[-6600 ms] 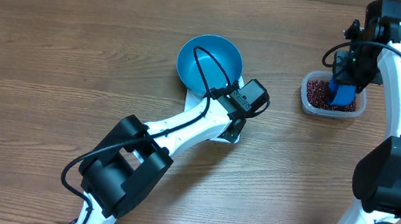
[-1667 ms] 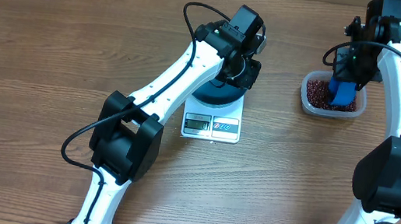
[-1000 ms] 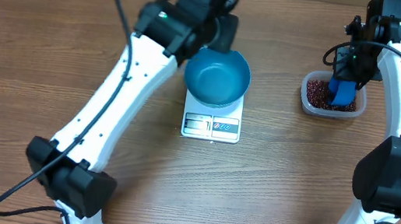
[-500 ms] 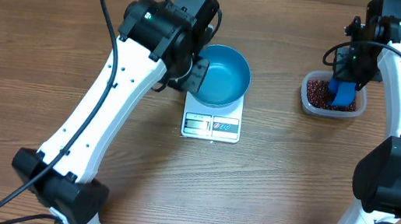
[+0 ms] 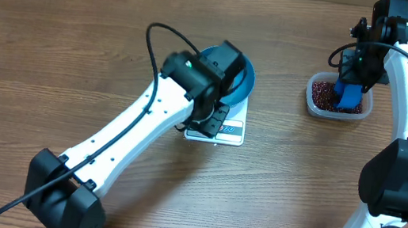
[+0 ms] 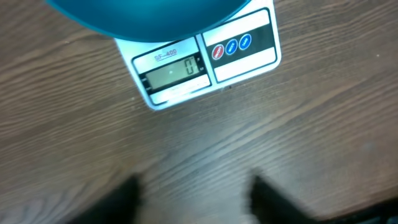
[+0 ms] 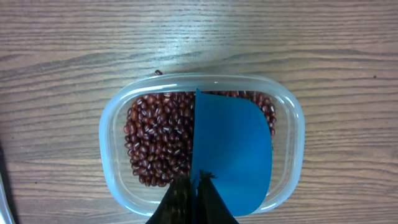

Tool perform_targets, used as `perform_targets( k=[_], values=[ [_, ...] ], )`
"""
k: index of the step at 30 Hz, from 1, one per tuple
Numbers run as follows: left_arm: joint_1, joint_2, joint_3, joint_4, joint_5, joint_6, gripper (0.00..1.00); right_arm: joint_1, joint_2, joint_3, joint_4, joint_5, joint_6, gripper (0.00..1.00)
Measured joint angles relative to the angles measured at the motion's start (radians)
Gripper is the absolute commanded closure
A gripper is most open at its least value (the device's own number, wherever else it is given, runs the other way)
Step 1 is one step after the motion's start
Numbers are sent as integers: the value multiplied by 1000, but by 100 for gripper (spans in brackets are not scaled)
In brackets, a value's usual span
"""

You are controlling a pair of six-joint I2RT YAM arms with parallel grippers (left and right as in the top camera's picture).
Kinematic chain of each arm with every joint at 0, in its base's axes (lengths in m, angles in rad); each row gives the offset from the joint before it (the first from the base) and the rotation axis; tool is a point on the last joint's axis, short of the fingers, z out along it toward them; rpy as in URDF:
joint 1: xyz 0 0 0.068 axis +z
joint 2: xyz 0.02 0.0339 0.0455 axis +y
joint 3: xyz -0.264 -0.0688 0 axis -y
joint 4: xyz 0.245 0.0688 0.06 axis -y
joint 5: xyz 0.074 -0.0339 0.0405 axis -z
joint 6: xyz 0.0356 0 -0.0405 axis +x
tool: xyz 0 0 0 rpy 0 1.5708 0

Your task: Scoop item into bowl and weigh 150g on scale

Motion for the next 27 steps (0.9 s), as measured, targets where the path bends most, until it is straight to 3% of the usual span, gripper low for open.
perform_targets(
  k=[11,17,27],
  values=[
    [-1,-1,-90,152,0,-60,17,0,0,0,3,0,0,96],
    [-8,-87,-134,171,-70,-108,13,0,0,0,3,0,0,96],
    [-11,-121,-329,395,-81,-143,5,0,0,-1,7,0,0,96]
  ],
)
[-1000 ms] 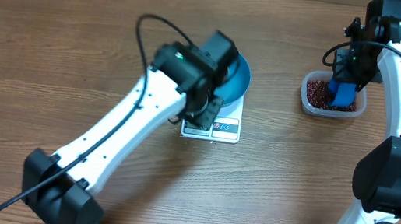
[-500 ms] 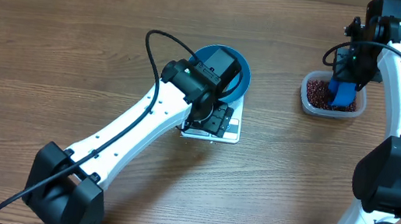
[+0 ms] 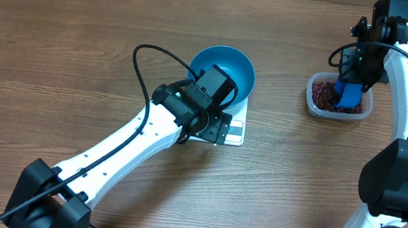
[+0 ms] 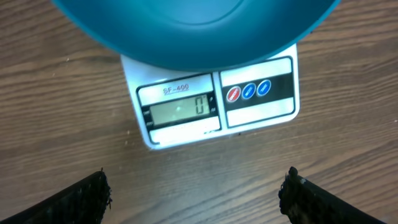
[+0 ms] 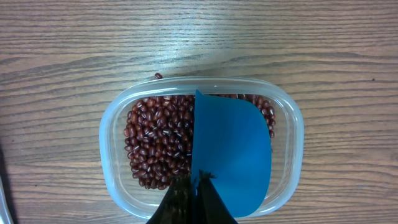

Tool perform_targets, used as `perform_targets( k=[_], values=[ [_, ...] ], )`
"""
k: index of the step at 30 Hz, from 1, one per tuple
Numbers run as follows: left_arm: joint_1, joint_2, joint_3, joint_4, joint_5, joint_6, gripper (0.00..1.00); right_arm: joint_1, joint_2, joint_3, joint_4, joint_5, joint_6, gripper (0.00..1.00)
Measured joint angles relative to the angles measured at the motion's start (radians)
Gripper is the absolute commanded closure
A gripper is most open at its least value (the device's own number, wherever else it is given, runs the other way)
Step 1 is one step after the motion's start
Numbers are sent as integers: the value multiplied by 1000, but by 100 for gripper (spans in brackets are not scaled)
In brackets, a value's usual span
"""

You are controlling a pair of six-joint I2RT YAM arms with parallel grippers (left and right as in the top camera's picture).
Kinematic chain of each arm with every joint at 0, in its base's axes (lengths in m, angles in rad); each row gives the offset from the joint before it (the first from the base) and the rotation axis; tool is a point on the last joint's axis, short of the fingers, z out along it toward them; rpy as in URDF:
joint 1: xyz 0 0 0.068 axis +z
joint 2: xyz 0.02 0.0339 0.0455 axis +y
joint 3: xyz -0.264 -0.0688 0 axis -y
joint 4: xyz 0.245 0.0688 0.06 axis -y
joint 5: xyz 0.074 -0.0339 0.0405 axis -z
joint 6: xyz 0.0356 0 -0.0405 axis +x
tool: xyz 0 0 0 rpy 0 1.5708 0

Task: Scoop item into bowl and weigh 150g on scale
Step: 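Lower the left gripper to the scale's front panel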

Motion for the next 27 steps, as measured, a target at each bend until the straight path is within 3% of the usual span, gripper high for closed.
perform_targets(
  k=[1,12,14,20,24,27],
  values=[
    [0,2,-2,18,0,3,0,0,0,0,0,0,0,96],
    [0,12,-2,51,2,18,1,0,0,9,-31,19,0,95],
    [0,12,-2,50,2,18,0,0,0,16,-40,27,1,85],
    [0,12,-2,51,2,18,0,0,0,18,-62,39,8,72],
    [0,12,-2,51,2,19,0,0,0,18,-66,38,7,71],
    [0,12,-2,50,2,18,0,0,0,18,-72,38,8,87]
  ],
)
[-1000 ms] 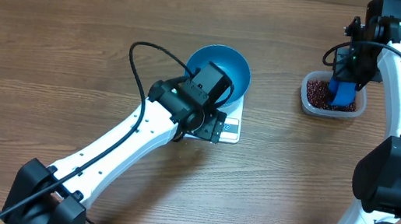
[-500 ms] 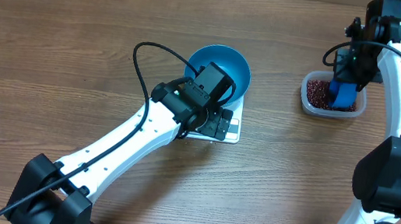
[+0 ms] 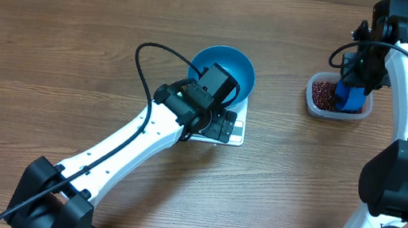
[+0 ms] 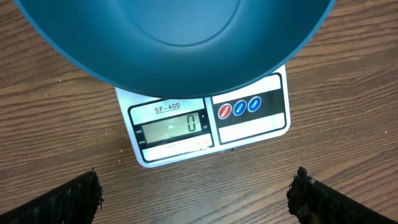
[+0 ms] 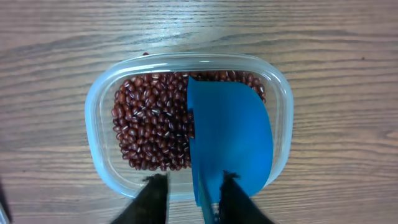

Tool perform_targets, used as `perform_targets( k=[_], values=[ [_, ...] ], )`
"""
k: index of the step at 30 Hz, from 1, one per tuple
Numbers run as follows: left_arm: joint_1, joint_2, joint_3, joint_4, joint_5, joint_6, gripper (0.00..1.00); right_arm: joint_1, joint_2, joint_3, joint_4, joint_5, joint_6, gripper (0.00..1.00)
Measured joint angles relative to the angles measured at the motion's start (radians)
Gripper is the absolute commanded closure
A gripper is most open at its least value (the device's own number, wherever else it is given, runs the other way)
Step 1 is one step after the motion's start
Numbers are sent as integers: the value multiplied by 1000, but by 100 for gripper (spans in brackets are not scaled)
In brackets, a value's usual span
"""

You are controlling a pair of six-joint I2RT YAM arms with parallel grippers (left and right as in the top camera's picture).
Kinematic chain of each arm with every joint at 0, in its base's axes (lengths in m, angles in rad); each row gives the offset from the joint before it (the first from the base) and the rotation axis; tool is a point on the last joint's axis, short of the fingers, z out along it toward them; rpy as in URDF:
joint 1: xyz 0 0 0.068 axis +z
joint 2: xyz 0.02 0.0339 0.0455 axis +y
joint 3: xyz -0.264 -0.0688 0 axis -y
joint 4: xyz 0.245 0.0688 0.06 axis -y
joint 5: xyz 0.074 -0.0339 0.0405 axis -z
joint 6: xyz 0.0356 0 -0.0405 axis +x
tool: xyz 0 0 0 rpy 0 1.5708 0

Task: Scoop item into bowl and weigh 150g on scale
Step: 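Lower the left gripper to the scale's front panel, then dig the blue scoop into the red beans with the right gripper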

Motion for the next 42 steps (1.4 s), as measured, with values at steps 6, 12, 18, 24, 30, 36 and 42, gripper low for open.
perform_targets(
  k=[6,12,18,24,30,36,42],
  values=[
    [0,0,0,0,0,0,0,0,0,0,-8,-1,-3,96],
    [0,0,0,0,0,0,1,0,0,3,-6,25,0,96],
    [0,0,0,0,0,0,0,0,0,137,-66,55,-13,96],
    [0,0,0,0,0,0,0,0,0,181,-111,60,-23,96],
    [0,0,0,0,0,0,1,0,0,181,-106,60,-24,96],
    [0,0,0,0,0,0,0,3,0,140,-67,68,-24,96],
    [0,0,0,0,0,0,1,60,0,43,-4,195,-23,96]
  ],
)
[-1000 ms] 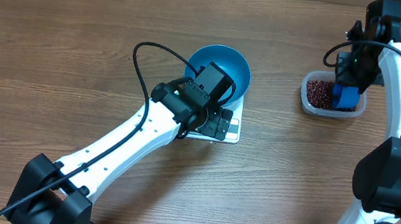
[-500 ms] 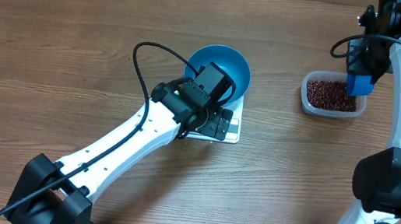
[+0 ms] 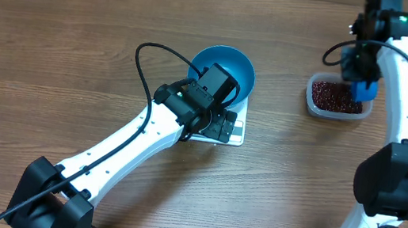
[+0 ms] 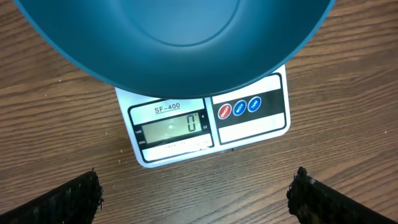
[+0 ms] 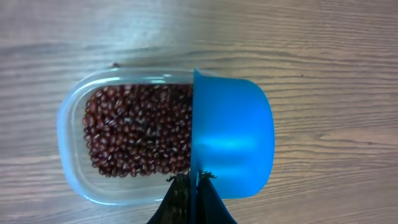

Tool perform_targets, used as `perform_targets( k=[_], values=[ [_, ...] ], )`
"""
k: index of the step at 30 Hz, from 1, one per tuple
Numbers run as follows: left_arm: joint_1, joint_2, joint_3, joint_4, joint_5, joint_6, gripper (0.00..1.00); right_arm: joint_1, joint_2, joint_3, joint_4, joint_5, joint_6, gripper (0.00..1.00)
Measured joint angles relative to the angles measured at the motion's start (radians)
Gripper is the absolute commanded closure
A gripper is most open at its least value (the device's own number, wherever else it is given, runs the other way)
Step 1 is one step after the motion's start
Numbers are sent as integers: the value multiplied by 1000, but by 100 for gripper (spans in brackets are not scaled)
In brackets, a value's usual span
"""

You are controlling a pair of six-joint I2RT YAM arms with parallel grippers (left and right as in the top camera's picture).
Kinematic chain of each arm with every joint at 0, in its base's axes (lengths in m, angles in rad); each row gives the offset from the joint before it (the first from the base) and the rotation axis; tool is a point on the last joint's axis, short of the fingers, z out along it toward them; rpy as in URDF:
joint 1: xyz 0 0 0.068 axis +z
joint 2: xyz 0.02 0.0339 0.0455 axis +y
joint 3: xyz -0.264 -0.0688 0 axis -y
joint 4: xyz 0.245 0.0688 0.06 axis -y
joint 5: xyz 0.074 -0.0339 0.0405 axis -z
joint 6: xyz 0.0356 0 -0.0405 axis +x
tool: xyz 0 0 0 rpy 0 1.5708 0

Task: Scoop item into bowl and weigh 150g on scale
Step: 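Dig the blue scoop into the red beans with the right gripper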

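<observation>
A blue bowl (image 3: 224, 67) (image 4: 174, 37) sits on a white digital scale (image 3: 222, 128) (image 4: 211, 127) whose display reads 0. My left gripper (image 4: 196, 199) hovers open just in front of the scale, nothing between its fingers. A clear tub of red beans (image 3: 336, 98) (image 5: 134, 140) stands at the far right. My right gripper (image 5: 194, 186) (image 3: 357, 67) is shut on the handle edge of a blue scoop (image 5: 231, 140) (image 3: 362, 90), held above the tub's right end and reaching past its rim over the table. The scoop's inside is hidden.
One stray bean (image 5: 115, 65) lies on the wooden table just beyond the tub's far rim. The left arm (image 3: 127, 147) stretches diagonally from the bottom left to the scale. The right arm runs down the right edge.
My right gripper was open with the scoop down in the beans; now it is shut on the scoop, which sits higher and farther right, past the tub's rim. The left arm has not moved.
At first my left gripper was low over the scale's display with the bowl partly covered; it then stood back, open, in front of the scale reading 0. My right gripper held the scoop in the beans, stood open around it, and now grips it raised over the tub.
</observation>
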Motion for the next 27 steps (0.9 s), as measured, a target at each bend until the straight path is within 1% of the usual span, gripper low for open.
perform_targets(
  k=[3,6,7,12,20,27],
  values=[
    [0,0,0,0,0,0,0,39,0,-48,31,29,0,96],
    [0,0,0,0,0,0,0,51,0,-92,53,43,0,96],
    [0,0,0,0,0,0,0,52,0,-134,70,50,0,96],
    [0,0,0,0,0,0,0,68,-16,-217,137,52,34,96],
    [0,0,0,0,0,0,0,62,-18,-248,175,-63,58,96],
    [0,0,0,0,0,0,1,24,-18,-252,194,-173,69,96]
  ],
)
